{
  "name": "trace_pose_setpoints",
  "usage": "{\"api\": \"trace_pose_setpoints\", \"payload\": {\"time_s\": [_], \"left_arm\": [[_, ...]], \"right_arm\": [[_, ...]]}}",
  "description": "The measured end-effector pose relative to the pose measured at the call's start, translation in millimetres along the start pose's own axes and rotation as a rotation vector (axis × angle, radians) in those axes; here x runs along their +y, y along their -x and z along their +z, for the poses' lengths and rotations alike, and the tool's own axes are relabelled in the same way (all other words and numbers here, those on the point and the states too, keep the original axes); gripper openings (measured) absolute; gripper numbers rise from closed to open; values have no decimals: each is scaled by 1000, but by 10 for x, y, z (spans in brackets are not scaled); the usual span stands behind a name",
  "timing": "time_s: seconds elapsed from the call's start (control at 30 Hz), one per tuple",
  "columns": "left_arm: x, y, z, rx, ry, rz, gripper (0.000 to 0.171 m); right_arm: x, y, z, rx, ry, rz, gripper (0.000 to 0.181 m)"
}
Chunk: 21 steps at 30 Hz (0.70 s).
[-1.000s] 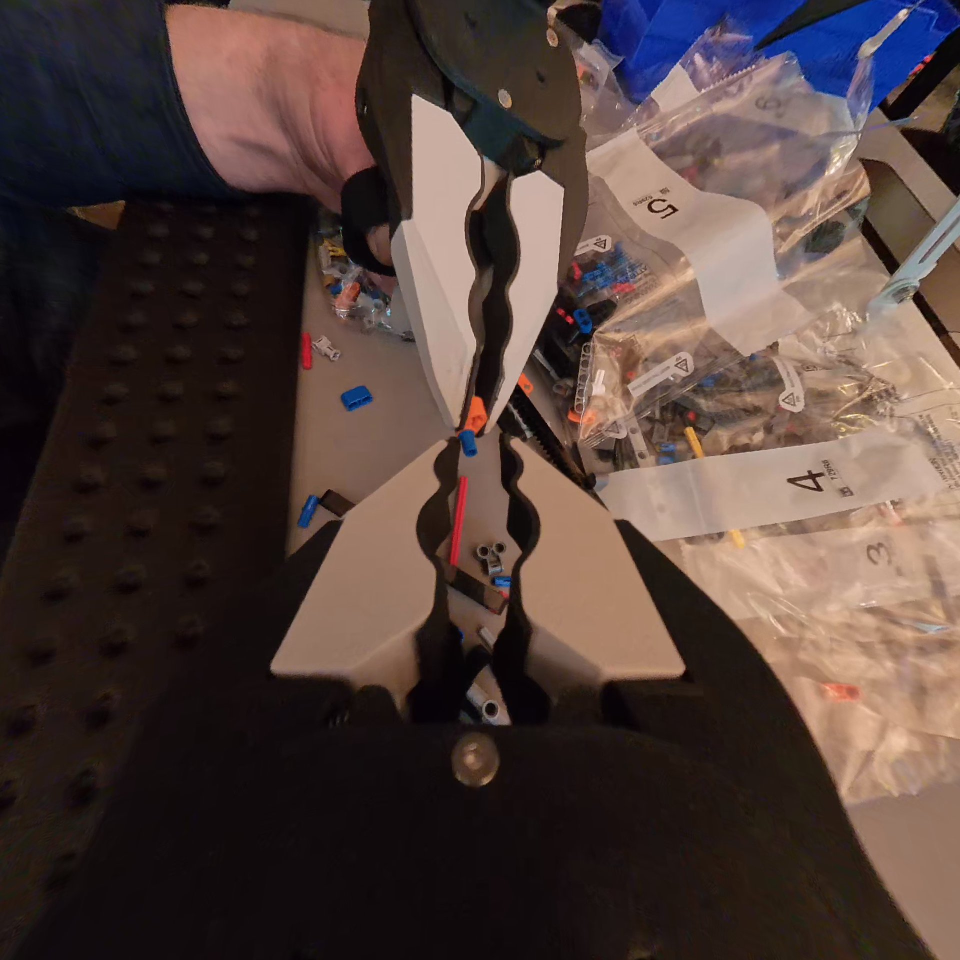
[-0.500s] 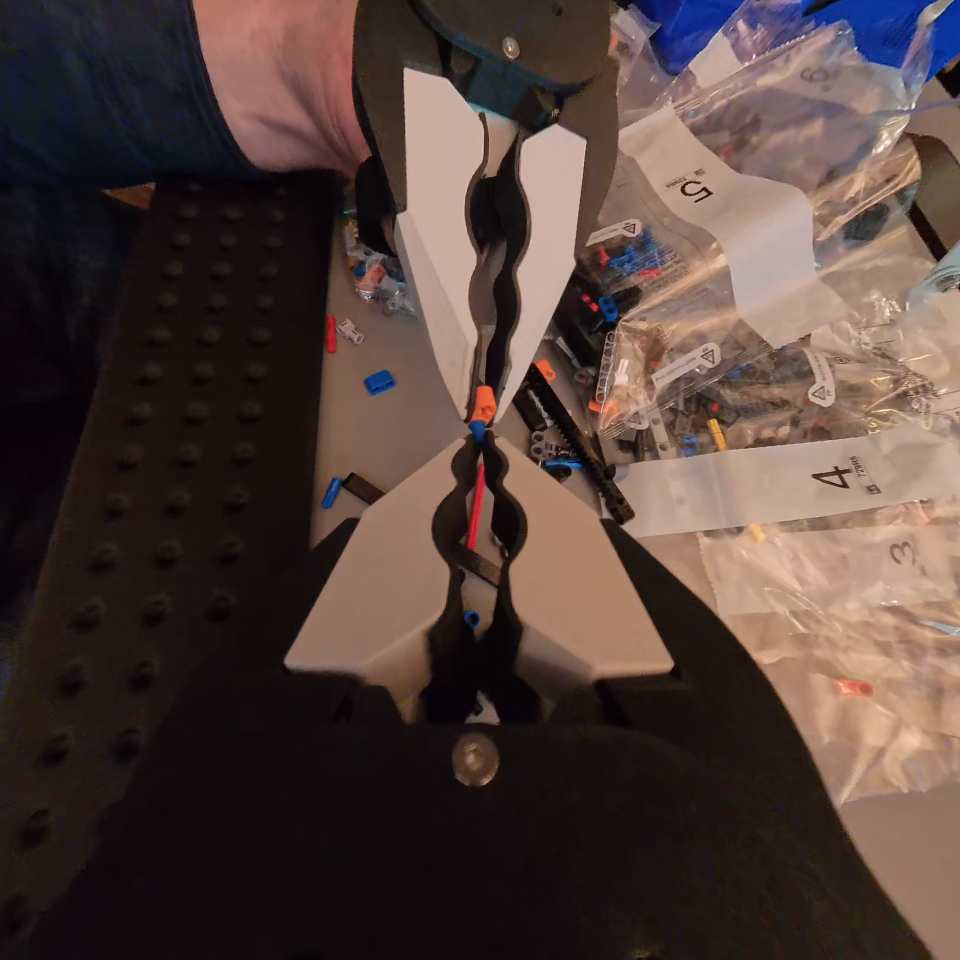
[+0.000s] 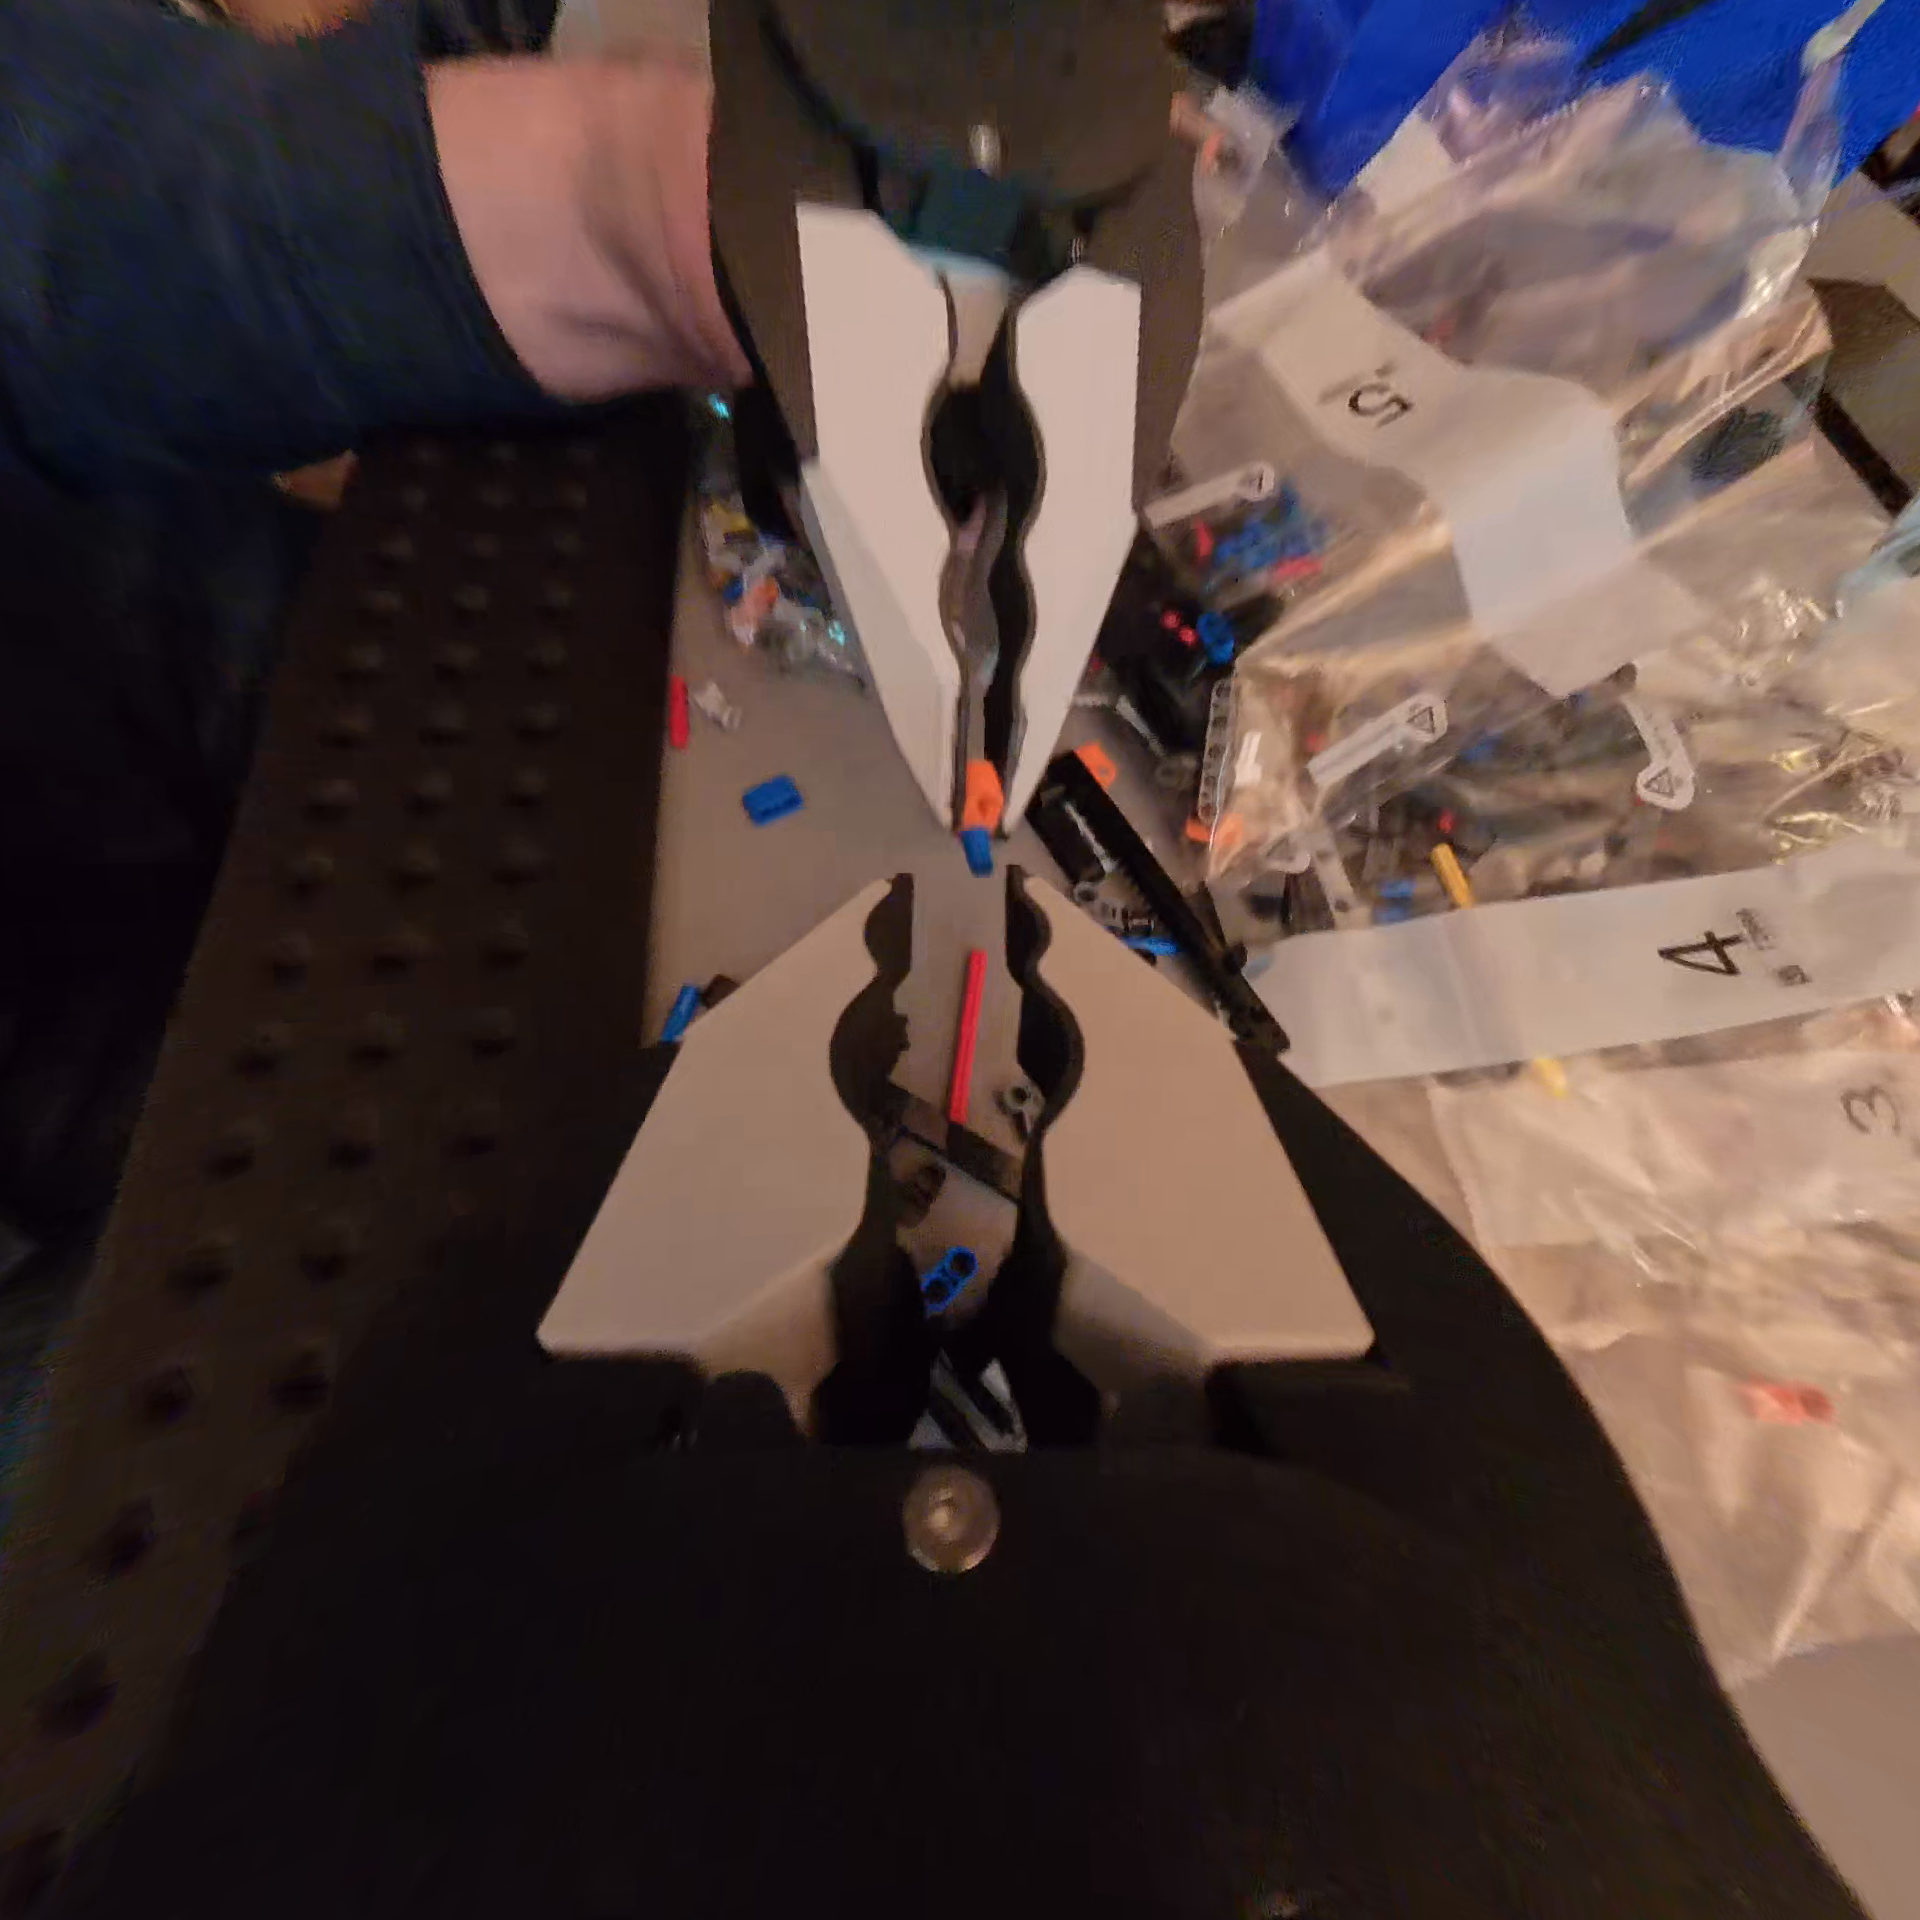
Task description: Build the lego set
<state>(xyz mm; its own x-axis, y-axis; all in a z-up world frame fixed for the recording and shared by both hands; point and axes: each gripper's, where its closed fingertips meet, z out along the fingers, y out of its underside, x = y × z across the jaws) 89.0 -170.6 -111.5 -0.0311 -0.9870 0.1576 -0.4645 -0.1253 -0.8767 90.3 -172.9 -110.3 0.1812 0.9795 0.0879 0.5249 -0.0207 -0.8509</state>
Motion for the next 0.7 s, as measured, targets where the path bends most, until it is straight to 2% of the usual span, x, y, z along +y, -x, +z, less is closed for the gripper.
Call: {"api": "trace_pose_setpoints", "payload": {"time_s": [0.07,0.3,0.57,0.7], "left_arm": [[21,2,33,2,11,-5,7],[8,-9,74,12,7,-23,7],[2,-28,84,29,3,-34,7],[71,-24,127,17,46,-29,8]], "right_arm": [[-47,4,5,4,-17,-7,11],[24,-41,70,76,49,-82,14],[93,-40,81,109,108,-155,3],[174,-26,113,122,177,-200,1]]}}
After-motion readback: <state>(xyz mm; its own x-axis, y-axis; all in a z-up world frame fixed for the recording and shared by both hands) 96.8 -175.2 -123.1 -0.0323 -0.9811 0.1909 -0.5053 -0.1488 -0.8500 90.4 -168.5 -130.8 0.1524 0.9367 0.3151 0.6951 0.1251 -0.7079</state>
